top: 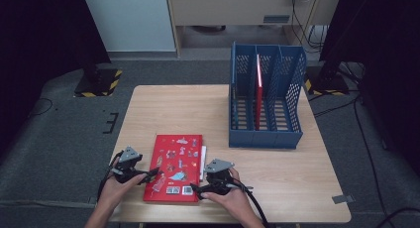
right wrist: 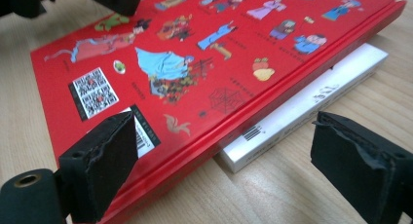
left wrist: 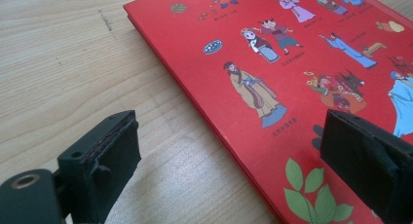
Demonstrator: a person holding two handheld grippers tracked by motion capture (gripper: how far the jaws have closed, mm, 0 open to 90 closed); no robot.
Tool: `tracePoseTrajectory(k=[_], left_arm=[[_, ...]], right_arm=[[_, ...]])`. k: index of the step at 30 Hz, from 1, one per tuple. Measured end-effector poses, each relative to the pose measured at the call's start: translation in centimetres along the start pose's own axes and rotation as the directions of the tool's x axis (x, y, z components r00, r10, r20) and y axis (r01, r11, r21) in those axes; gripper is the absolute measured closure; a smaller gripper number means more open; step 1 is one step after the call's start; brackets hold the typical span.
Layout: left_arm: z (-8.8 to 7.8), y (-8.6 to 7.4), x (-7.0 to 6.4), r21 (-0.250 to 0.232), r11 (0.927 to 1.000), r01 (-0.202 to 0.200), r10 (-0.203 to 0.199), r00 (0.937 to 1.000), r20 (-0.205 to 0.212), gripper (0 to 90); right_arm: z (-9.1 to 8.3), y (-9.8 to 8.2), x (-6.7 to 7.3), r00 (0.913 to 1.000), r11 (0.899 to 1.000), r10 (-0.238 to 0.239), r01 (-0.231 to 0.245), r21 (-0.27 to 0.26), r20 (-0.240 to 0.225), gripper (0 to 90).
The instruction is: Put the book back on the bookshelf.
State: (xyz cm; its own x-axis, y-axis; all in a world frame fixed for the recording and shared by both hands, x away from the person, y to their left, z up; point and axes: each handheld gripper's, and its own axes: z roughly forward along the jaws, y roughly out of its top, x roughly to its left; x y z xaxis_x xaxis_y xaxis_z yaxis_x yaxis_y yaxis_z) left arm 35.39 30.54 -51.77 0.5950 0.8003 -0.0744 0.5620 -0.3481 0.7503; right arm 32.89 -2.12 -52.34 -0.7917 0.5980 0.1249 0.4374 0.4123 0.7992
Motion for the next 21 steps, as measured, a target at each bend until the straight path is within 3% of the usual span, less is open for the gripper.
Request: tracePoseTrajectory(k=[21], left_arm=[[0.13,0.19,-0.28,-0.006,0.9998,-0.021,0.021,0.9997,0.014,4.3]], right_arm=[[0.64,-0.73,0.4,0.9995,0.999,-0.028,0.028,0.021,0.012,10.5]])
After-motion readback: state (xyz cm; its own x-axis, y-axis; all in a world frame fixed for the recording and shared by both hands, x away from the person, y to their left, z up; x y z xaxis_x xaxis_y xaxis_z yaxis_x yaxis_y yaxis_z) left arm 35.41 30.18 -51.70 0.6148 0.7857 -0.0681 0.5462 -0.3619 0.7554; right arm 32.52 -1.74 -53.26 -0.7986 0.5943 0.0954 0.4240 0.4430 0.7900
